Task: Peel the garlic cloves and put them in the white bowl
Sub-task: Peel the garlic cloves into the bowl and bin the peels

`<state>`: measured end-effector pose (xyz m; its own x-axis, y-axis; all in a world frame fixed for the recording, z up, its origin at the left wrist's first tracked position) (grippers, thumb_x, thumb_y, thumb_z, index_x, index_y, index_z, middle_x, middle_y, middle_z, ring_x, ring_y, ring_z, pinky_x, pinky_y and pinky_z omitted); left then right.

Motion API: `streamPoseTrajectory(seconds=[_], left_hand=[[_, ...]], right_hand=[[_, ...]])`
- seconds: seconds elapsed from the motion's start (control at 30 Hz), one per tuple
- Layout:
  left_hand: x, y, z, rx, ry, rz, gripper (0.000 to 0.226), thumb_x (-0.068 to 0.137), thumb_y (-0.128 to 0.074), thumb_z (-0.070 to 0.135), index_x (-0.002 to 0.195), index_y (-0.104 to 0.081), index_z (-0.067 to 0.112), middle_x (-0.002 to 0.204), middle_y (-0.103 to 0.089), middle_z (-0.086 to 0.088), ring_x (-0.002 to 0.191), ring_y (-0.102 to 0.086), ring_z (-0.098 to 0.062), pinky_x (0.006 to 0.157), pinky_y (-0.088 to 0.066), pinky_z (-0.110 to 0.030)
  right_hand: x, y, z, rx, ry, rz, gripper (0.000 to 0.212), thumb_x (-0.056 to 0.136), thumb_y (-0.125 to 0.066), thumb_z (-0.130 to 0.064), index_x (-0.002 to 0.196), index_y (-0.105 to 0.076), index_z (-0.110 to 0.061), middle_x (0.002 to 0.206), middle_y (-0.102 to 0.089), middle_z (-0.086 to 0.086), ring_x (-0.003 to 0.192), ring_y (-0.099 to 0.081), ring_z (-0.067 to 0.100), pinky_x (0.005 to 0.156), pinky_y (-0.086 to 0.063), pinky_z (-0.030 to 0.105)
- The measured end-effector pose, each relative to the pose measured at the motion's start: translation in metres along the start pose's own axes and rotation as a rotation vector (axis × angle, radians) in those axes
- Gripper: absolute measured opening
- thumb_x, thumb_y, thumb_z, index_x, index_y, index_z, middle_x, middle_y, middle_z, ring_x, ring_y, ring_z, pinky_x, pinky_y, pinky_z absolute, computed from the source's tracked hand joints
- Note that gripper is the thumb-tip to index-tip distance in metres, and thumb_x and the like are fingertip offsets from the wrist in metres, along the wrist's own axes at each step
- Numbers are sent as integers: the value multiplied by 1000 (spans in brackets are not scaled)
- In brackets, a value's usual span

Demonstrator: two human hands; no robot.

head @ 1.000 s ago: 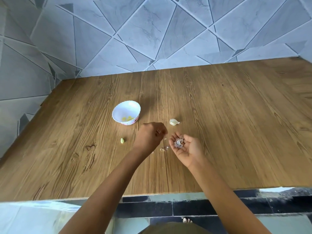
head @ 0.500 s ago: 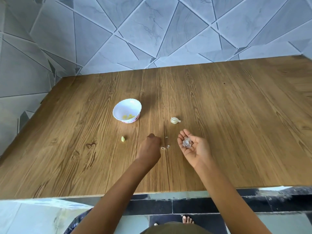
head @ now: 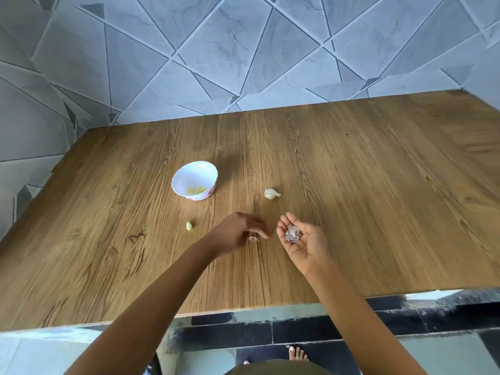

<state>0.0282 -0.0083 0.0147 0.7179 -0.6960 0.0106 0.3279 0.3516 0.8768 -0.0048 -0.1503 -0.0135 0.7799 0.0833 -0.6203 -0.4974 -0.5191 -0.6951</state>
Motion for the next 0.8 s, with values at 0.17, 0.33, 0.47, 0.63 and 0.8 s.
streamPoseTrajectory(seconds=[0.17,0.33,0.47,0.63,0.8], left_hand=[[-21,8,-9,-15,-11,-4,42,76,-49,-20,98,-74,6,94,-71,-6,85,-66,-13,76,-53,-30],[-33,6,-8,65,-28,-59,31,86,-54,-7,108,-70,8,102,-68,-6,91,-64,-12,82,-50,-24],[-41,2,-6,125,16,8,18,88,-60,4,100,-72,7,101,-69,-7,91,-66,-18,81,-51,-30],[-30,-7,-7,334,165,-6,21,94,-51,15,108,-66,16,108,-64,-2,93,-63,-19,79,-48,-29],[-14,18,-12,-159,381,178,13,80,-64,-5,84,-73,5,79,-72,-7,69,-64,-10,65,-48,-14]], right_hand=[[1,3,-2,6,6,10,19,93,-45,1,95,-64,3,92,-66,13,86,-64,20,75,-55,29],[2,-3,4,-3,-14,-3,17,93,-47,0,95,-64,3,91,-66,13,88,-64,21,76,-53,33],[3,-11,9,-25,-33,-13,16,92,-49,0,95,-64,4,91,-66,13,88,-64,21,75,-53,33],[6,-13,13,-33,-40,-9,16,93,-47,1,94,-64,4,91,-65,13,87,-63,21,74,-53,34],[7,-16,19,-44,-64,-2,17,93,-46,1,93,-63,5,89,-64,14,84,-62,22,76,-52,35]])
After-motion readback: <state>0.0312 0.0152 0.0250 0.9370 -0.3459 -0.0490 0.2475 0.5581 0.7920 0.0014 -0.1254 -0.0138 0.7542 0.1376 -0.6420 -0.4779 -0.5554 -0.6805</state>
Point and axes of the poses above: each hand's wrist, its own x-axis towards the middle knuckle, its own y-axis out of the back of the hand, z = x × y, the point moved 4 cm from there along x, towards the middle knuckle
